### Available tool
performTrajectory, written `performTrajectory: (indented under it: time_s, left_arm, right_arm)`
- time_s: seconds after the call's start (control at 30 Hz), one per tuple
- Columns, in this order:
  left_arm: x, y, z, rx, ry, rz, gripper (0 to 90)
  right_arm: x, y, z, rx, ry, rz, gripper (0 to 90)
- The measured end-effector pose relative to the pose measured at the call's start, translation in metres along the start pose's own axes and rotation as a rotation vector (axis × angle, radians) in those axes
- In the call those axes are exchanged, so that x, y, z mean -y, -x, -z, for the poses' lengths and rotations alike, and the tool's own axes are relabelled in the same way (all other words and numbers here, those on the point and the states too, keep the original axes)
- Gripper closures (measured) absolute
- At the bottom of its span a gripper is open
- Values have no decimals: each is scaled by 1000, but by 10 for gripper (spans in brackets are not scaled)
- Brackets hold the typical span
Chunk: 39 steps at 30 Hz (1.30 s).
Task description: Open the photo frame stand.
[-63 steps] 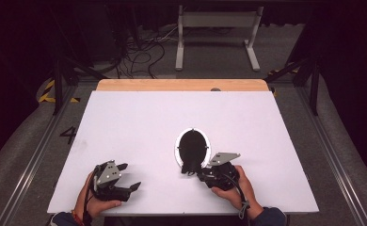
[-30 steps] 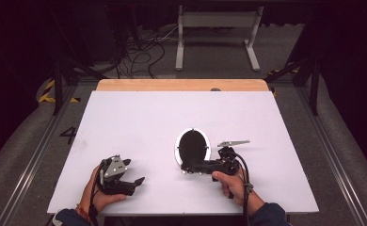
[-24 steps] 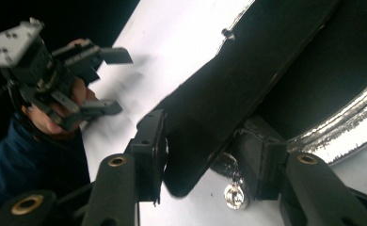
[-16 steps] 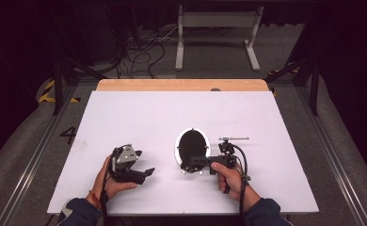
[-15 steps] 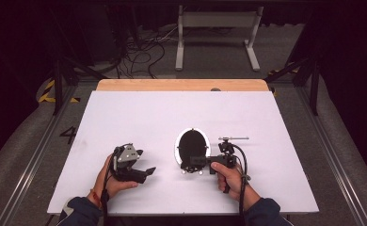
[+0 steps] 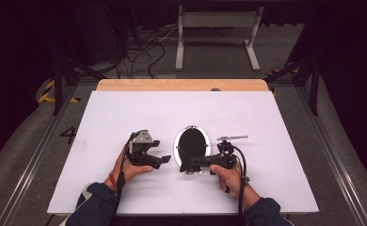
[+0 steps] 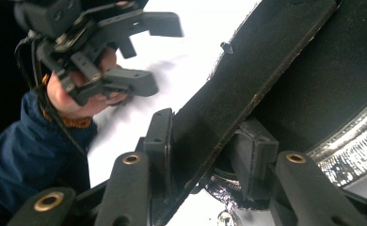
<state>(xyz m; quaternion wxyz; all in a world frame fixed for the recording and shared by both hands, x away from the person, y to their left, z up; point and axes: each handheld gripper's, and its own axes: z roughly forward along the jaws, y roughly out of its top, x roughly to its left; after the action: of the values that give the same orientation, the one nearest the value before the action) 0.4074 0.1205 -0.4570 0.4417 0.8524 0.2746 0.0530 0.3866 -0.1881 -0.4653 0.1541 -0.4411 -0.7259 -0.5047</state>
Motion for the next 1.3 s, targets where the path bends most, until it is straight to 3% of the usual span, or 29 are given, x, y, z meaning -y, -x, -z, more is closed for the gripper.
performTrajectory:
  time_s: [0.07, 0.1, 0.23, 0.27, 0.53, 0.73, 0.97, 1.2, 1.3]
  left_arm:
    - [-2, 0, -3, 12, 5, 0, 211]
    - [-3, 0, -4, 21, 3, -12, 222]
    - [-6, 3, -10, 65, 3, 3, 240]
    - [-7, 3, -11, 77, 10, 2, 241]
    - [-11, 6, -19, 137, 22, 30, 291]
    - [-11, 7, -19, 151, 26, 33, 324]
    - [-13, 12, -14, 149, 64, 51, 359]
    - [-13, 12, -14, 193, 86, 80, 487]
    - [-14, 14, -15, 189, 82, 61, 511]
  right_arm:
    - [0, -1, 0, 3, -7, 18, 633]
    - [-1, -3, 1, 3, -12, 46, 637]
    - [-1, -6, 2, 4, -17, 135, 643]
    - [-1, -8, 2, 8, -17, 179, 643]
    - [1, -16, 3, 27, -28, 287, 647]
    - [2, -18, 4, 28, -24, 304, 648]
    - [4, -15, 6, 0, -19, 282, 653]
    - [5, -18, 10, 5, -22, 304, 659]
    - [6, -20, 9, 19, -28, 316, 660]
